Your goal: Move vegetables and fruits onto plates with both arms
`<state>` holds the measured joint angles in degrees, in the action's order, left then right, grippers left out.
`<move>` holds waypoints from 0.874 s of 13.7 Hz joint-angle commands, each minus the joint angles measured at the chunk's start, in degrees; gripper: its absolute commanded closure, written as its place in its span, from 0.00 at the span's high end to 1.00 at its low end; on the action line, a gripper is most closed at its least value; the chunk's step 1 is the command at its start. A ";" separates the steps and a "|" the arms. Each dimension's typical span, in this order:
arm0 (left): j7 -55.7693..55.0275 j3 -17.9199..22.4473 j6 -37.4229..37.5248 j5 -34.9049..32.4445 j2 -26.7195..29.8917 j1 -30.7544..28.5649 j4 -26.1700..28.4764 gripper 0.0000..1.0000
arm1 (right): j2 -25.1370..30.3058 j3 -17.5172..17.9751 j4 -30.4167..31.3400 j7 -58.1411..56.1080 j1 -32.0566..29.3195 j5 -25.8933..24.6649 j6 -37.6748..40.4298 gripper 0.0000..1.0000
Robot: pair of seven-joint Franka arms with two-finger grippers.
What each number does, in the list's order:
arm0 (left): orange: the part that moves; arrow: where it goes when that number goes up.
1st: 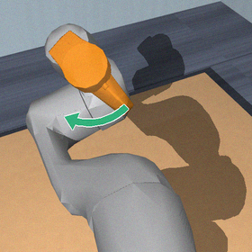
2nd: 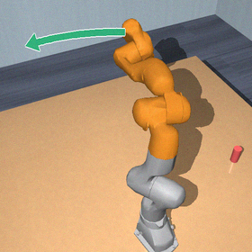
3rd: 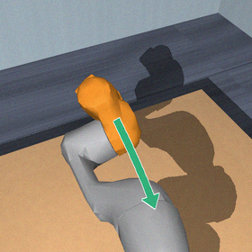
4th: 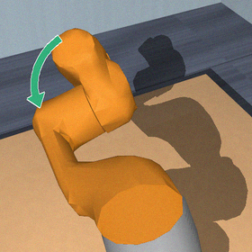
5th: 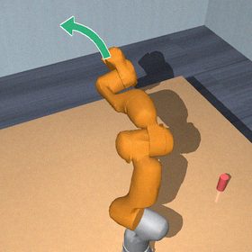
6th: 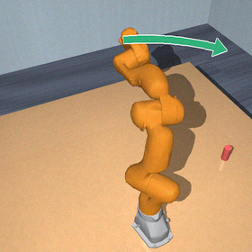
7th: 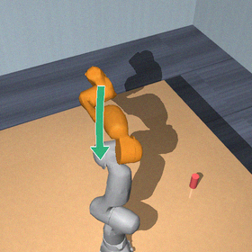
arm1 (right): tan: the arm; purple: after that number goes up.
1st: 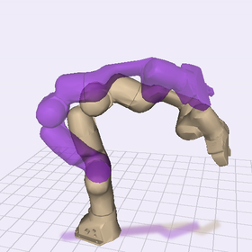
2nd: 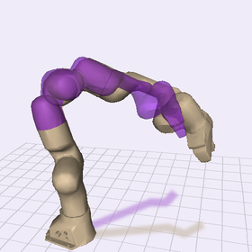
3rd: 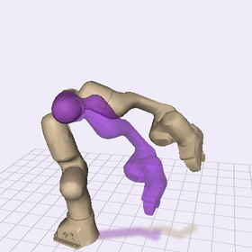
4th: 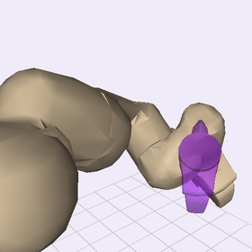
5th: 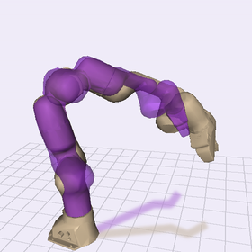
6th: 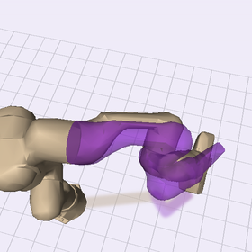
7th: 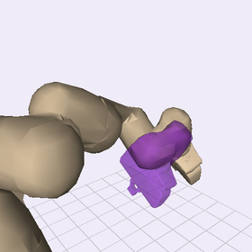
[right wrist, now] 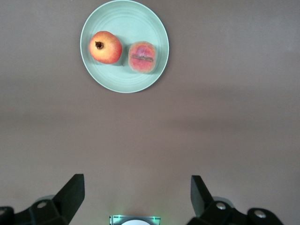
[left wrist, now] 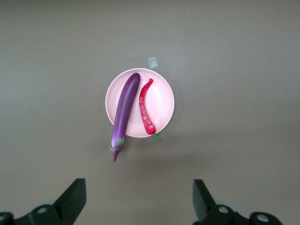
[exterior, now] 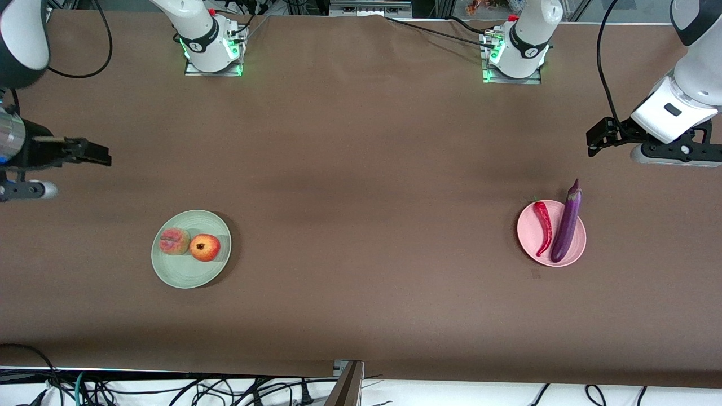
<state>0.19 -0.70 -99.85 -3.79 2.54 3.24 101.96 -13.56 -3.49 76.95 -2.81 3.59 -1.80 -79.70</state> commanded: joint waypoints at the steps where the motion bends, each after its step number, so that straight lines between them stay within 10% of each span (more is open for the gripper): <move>1: 0.51 0.00 1.68 0.80 -0.96 0.10 -2.12 1.00 | 6.25 0.59 3.02 -0.62 -1.47 -0.57 0.16 1.00; 12: 0.51 0.00 1.68 0.80 -0.96 0.10 -2.12 1.00 | 8.29 0.77 3.99 0.00 -1.74 -0.57 0.86 1.00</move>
<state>0.19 -0.73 -99.77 -3.79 2.51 3.25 101.87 -5.76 -3.22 80.62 -2.85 2.15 -1.89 -78.83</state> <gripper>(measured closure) 0.000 0.000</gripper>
